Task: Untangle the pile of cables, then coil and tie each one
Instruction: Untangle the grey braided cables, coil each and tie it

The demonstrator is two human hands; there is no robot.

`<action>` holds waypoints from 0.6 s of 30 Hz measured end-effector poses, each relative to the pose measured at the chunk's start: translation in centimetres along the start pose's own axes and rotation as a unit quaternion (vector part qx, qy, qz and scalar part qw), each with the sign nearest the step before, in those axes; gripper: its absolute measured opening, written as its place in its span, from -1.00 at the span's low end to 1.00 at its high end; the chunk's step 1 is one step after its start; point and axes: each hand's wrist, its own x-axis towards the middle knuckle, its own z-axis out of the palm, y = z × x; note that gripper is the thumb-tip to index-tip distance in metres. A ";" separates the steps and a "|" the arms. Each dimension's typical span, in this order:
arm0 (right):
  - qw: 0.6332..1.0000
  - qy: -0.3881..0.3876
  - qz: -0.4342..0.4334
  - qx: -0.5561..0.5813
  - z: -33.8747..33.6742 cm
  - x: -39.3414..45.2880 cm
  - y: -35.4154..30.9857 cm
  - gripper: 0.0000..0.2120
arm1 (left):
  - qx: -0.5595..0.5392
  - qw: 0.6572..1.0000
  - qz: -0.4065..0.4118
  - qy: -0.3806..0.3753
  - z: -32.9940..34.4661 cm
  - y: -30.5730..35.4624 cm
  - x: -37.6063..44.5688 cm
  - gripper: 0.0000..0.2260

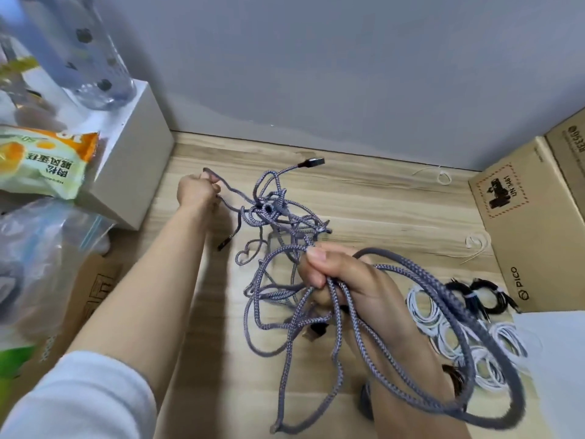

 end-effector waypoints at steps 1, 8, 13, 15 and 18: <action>1.000 0.006 -0.005 -0.002 -0.1 -0.1 -0.1 -0.76 | 0.015 1.000 0.013 -0.005 -0.3 0.3 -0.2 -0.69; 0.999 0.034 -0.028 -0.010 -0.8 0.2 -0.3 -0.77 | 0.329 0.857 0.385 -0.099 -2.4 1.3 -6.5 -0.69; 0.998 0.051 -0.028 0.001 -0.9 0.2 -0.1 -0.74 | 0.329 0.800 0.418 -0.277 -1.7 1.7 -12.9 -0.87; 0.998 0.057 -0.030 0.002 -0.8 0.3 0.0 -0.73 | 0.317 0.803 0.438 -0.252 -1.2 1.5 -13.3 -0.82; 0.995 0.083 -0.025 0.052 -1.0 0.2 0.1 -0.74 | 0.292 0.783 0.491 -0.247 -1.3 1.7 -12.7 -0.74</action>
